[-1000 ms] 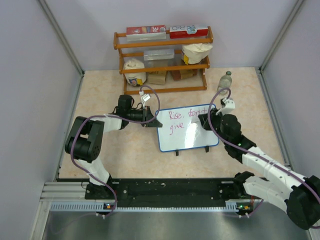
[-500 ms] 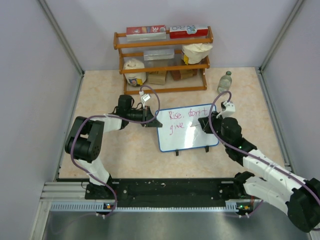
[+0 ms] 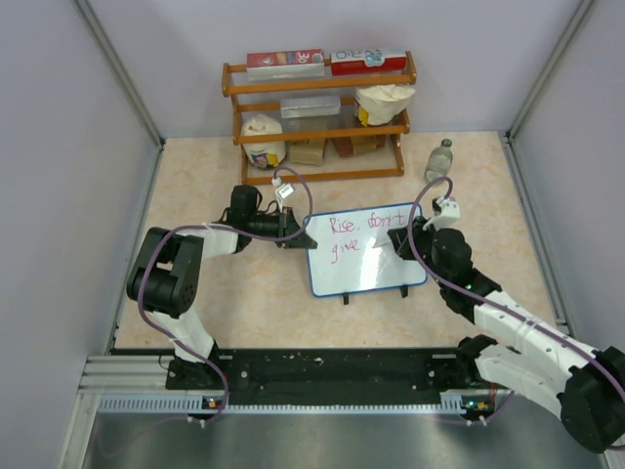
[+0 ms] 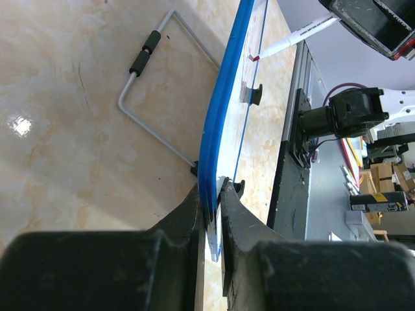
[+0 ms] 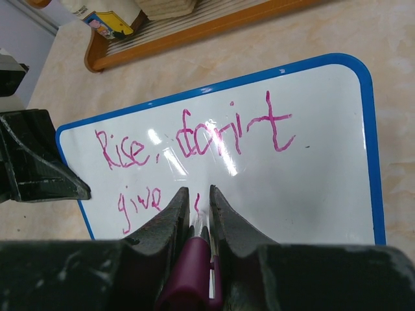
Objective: Write a sentence on the whiteboard
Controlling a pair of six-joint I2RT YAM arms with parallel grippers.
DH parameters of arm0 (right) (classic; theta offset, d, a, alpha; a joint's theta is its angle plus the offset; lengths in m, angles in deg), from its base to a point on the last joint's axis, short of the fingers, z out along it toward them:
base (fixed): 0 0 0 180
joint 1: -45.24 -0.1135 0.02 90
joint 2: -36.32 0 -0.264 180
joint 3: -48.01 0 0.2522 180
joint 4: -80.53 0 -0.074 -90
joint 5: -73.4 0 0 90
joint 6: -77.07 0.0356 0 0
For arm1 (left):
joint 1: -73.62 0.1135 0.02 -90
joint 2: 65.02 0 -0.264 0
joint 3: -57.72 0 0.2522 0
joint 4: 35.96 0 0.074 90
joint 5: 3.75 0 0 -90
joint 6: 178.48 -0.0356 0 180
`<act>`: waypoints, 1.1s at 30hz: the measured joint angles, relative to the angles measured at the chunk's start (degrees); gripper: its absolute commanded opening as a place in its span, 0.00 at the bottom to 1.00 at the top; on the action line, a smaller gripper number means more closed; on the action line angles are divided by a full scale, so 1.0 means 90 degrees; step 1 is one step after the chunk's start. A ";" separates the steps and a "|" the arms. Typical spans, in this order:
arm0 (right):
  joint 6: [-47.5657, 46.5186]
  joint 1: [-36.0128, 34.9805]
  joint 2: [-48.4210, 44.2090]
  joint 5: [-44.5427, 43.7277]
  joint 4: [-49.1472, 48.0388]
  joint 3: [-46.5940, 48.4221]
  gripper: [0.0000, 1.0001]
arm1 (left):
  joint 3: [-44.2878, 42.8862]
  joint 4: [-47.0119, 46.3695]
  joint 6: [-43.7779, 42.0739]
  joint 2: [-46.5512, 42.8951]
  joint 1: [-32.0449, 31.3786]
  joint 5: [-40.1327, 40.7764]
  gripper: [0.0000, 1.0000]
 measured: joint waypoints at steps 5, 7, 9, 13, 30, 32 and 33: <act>0.0002 0.0022 0.0066 -0.0015 -0.0012 0.0046 0.00 | 0.0000 0.0000 0.0000 0.0000 0.0000 -0.0002 0.00; 0.0005 0.0029 0.0083 -0.0019 -0.0002 0.0068 0.00 | 0.0000 0.0000 0.0000 0.0000 0.0000 -0.0002 0.00; 0.0000 0.0032 0.0087 -0.0049 0.0000 0.0102 0.00 | 0.0000 0.0000 0.0000 0.0000 0.0000 -0.0002 0.00; -0.0002 0.0075 0.0095 -0.0117 0.0000 0.0148 0.00 | 0.0000 0.0000 0.0000 0.0000 0.0000 -0.0002 0.00; -0.0007 0.0100 0.0097 -0.0085 -0.0005 0.0160 0.00 | 0.0000 0.0000 0.0000 0.0000 0.0000 -0.0002 0.00; -0.0010 0.0100 0.0097 -0.0073 -0.0005 0.0160 0.00 | 0.0000 0.0000 0.0000 0.0000 0.0000 -0.0002 0.00; -0.0012 0.0100 0.0092 -0.0063 -0.0002 0.0160 0.00 | 0.0000 0.0000 0.0000 0.0000 0.0000 -0.0002 0.00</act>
